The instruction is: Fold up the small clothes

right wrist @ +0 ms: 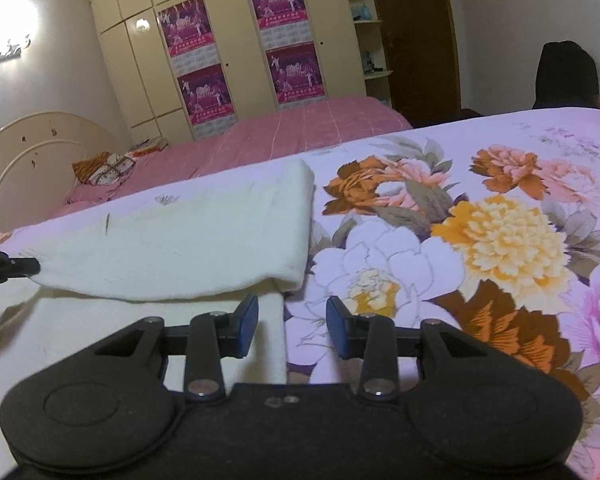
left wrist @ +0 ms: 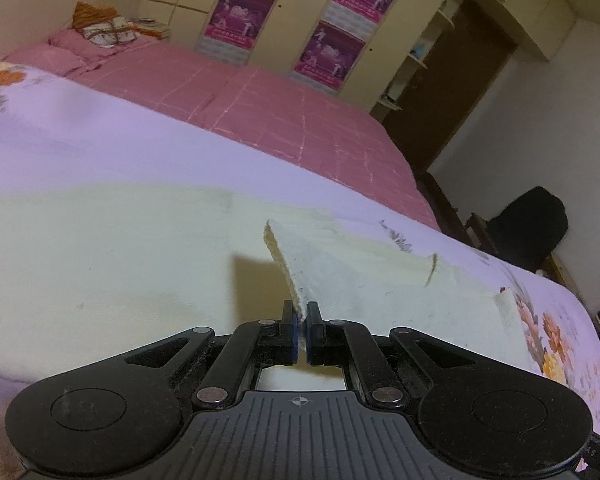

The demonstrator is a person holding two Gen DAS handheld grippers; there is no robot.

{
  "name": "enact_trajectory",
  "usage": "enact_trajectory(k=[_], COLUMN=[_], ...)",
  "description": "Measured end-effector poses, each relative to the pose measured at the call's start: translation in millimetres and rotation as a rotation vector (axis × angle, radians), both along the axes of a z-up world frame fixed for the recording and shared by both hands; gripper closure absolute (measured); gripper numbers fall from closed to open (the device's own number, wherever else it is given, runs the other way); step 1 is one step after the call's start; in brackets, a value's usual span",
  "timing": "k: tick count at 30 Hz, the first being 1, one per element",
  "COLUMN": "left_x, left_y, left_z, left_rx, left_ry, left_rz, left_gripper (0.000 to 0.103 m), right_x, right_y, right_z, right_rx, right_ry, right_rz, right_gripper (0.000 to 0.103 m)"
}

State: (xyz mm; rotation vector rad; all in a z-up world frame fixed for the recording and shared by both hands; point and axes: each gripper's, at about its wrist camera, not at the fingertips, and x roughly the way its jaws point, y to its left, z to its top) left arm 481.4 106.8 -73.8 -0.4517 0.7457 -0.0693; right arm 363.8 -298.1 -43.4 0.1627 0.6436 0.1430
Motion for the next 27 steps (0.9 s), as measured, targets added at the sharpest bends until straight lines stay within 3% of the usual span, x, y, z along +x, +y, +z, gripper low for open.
enact_trajectory(k=[13,21,24,27], left_x=[-10,-13,-14,-15], left_y=[28,25,26,26], left_z=[-16,-20,-24,-26], left_rx=[0.016,0.045,0.045,0.048], left_ry=[0.019,0.030,0.042,0.043], left_rz=[0.056,0.044,0.046,0.043], left_gripper=[0.100,0.099,0.100,0.100], right_x=[15,26,40,44], right_y=[-3,0,5,8], right_z=[3,4,-7,-11], right_rx=[0.032,0.055,0.026,0.001], right_ry=[-0.003,-0.009,0.064,0.080], right_rz=[-0.009,-0.008,0.011,0.036], right_gripper=[0.066,0.066,0.079,0.079])
